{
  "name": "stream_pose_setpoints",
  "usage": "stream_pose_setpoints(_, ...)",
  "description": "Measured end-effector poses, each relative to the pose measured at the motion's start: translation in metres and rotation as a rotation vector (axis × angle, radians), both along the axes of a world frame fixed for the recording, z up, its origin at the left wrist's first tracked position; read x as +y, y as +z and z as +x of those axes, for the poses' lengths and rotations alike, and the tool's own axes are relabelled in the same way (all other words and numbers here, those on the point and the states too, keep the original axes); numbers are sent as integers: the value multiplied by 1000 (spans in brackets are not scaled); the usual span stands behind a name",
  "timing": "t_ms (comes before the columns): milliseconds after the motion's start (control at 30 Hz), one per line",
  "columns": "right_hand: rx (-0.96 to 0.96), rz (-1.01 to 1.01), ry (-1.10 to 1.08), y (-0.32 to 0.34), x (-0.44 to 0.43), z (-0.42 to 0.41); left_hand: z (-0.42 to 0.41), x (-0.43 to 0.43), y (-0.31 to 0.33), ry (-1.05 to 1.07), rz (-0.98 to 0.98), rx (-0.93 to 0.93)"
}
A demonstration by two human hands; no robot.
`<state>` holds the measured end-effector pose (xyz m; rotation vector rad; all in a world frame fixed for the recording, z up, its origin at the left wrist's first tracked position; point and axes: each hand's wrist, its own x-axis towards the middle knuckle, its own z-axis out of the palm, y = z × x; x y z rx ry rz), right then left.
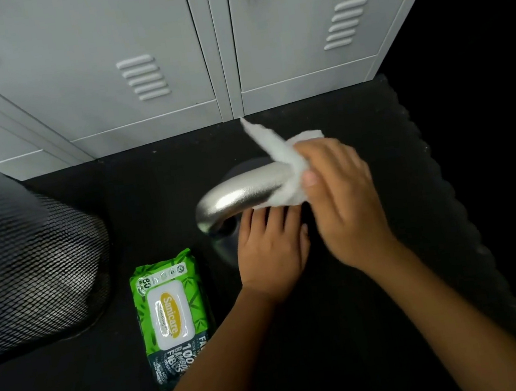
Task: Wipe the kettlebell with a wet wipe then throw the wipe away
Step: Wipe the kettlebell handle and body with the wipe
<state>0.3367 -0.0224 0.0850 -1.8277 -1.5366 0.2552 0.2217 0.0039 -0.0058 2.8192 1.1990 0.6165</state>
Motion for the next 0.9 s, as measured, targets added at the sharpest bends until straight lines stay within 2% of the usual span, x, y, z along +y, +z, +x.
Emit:
stream_pose_setpoints(33,270,1,-38,-11,-4,9,0,0,0,10,-2,12)
stream_pose_setpoints(67,618,-32,-81,-19,-3,15,1,0,1,17,-5,20)
stream_pose_setpoints(100,914,-111,-174,-28,1,20,1,0,1,19,-8,25)
stream_pose_setpoints(133,1086,-201,-283,-38,9,28,0,0,1,17,-9,25)
stream_pose_setpoints(167,1147,-293,-354,-40,15,33,0,0,0,13,-11,22)
stream_pose_setpoints(200,1164,-371,-398,-42,17,36,0,0,0,12,-10,16)
stream_pose_setpoints(267,1207,-344,-513,-43,17,35,0,0,-2,17,-5,10)
stream_pose_setpoints(367,1282,-181,-394,-49,-8,16,1,0,-3,28,-3,16)
stream_pose_setpoints(400,1257,-192,-444,-54,-15,10,1,0,-3,29,-5,17)
stream_pose_setpoints(500,960,-347,-500,-47,0,11,1,-1,-2,31,-3,17)
stream_pose_setpoints(533,973,-364,-477,-41,8,16,1,0,-2,32,-1,12)
stream_pose_setpoints(600,1050,-235,-365,-24,12,17,1,-1,-1,34,-6,24)
stream_pose_setpoints(667,1047,-28,-231,-21,0,10,-1,-1,-1,36,-4,42)
stream_pose_setpoints(700,1047,-5,-185,-24,-7,8,0,-1,0,34,-7,42)
stream_pose_setpoints(733,1028,-10,-196,-31,-13,7,0,-1,1,32,-15,43)
stream_pose_setpoints(833,1029,-211,-443,-35,0,16,0,-1,2,37,-33,58)
stream_pose_setpoints(867,974,-274,-457,-31,5,22,0,-1,1,37,-34,60)
stream_pose_setpoints(900,905,-256,-413,-26,10,25,0,-1,0,40,-33,62)
